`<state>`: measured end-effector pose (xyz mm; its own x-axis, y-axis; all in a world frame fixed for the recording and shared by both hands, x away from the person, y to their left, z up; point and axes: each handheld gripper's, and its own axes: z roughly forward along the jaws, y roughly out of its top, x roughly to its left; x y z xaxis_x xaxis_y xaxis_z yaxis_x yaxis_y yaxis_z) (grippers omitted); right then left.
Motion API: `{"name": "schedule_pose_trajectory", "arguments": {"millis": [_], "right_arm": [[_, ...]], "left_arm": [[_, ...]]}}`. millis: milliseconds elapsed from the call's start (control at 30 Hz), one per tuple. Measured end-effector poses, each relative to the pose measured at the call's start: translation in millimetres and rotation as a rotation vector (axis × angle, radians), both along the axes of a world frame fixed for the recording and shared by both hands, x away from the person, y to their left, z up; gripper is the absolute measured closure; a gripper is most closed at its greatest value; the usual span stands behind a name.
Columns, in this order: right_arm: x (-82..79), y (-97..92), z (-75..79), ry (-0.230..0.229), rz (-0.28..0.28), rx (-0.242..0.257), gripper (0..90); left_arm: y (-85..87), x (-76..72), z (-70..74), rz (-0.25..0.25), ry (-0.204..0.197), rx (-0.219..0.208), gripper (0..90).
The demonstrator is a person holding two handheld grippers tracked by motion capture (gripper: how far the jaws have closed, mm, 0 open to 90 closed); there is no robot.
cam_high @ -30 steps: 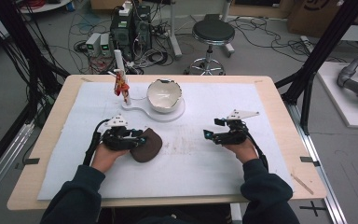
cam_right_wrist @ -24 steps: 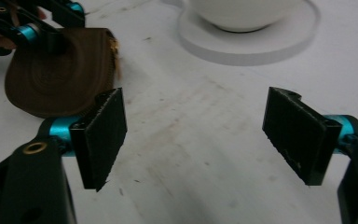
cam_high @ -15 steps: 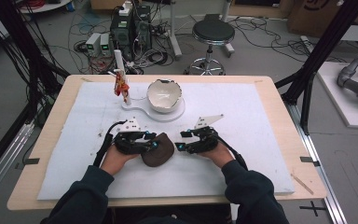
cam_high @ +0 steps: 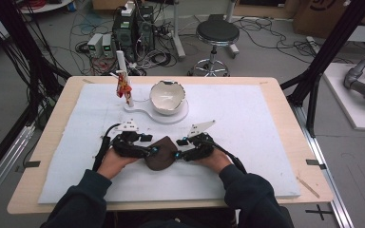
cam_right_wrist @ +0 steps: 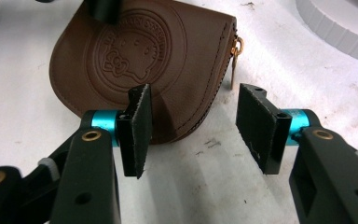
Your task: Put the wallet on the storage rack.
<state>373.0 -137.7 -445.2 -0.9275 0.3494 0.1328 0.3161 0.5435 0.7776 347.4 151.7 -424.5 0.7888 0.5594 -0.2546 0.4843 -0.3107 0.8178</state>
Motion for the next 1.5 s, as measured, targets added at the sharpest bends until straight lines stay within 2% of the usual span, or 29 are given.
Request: {"name": "schedule_pose_trajectory", "arguments": {"millis": [100, 167, 233, 300, 367, 400, 467, 533, 600, 733, 800, 867, 1100, 1200, 1300, 1500], "right_arm": [[-0.2, -0.7, -0.1, -0.005, 0.005, -0.004, 46.9], [-0.2, -0.8, -0.1, -0.006, 0.006, -0.005, 46.9], [0.0, -0.8, -0.2, -0.004, 0.008, -0.003, 46.9], [0.2, -1.0, -0.3, -0.006, 0.010, -0.003, 46.8], [0.0, -1.2, -0.1, 0.002, 0.008, -0.006, 46.4], [0.3, -1.6, 0.2, 0.001, 0.006, -0.004, 44.1], [2.1, -4.7, 0.9, 0.027, -0.009, 0.008, 36.0], [3.3, -10.6, 3.4, 0.042, -0.039, 0.025, 34.8], [5.1, -19.4, 8.1, 0.028, -0.074, 0.051, 33.3], [9.2, -43.7, 19.2, -0.006, -0.150, 0.099, 33.1], [9.3, -56.3, 24.2, -0.019, -0.185, 0.117, 33.1], [9.0, -69.1, 28.6, -0.034, -0.218, 0.129, 33.1], [8.7, -114.6, 42.8, -0.089, -0.344, 0.183, 31.8], [8.8, -131.3, 45.8, -0.110, -0.389, 0.172, 30.3], [8.1, -145.2, 46.9, -0.108, -0.431, 0.171, 29.3], [5.8, -162.4, 48.9, -0.116, -0.476, 0.190, 29.3]], "left_arm": [[13.9, -1.4, -3.1, 0.011, 0.061, -0.024, 33.7], [19.0, 0.3, -6.9, 0.000, 0.110, -0.055, 33.2], [16.0, 1.2, -10.8, -0.043, 0.149, -0.058, 33.3], [7.9, 0.1, -14.4, -0.096, 0.165, -0.036, 34.6], [3.9, -0.7, -13.6, -0.101, 0.148, -0.030, 40.6], [3.8, -0.4, -12.0, -0.098, 0.136, -0.045, 43.1], [4.8, 0.1, -8.6, -0.100, 0.116, -0.084, 51.5], [3.9, -0.5, -5.2, -0.108, 0.088, -0.101, 57.4], [1.9, -1.8, -1.1, -0.113, 0.046, -0.104, 61.7], [1.5, -2.6, 9.7, -0.105, -0.068, -0.055, 64.6], [3.8, -1.2, 15.0, -0.091, -0.115, -0.058, 65.0], [6.8, 2.4, 21.2, -0.079, -0.149, -0.080, 65.1], [13.2, 26.5, 49.0, -0.037, -0.225, -0.125, 64.9], [12.8, 39.8, 59.4, -0.049, -0.255, -0.143, 64.9], [13.7, 51.9, 69.4, -0.044, -0.291, -0.155, 65.0], [8.5, 77.2, 94.1, -0.063, -0.370, -0.132, 64.9]]}}
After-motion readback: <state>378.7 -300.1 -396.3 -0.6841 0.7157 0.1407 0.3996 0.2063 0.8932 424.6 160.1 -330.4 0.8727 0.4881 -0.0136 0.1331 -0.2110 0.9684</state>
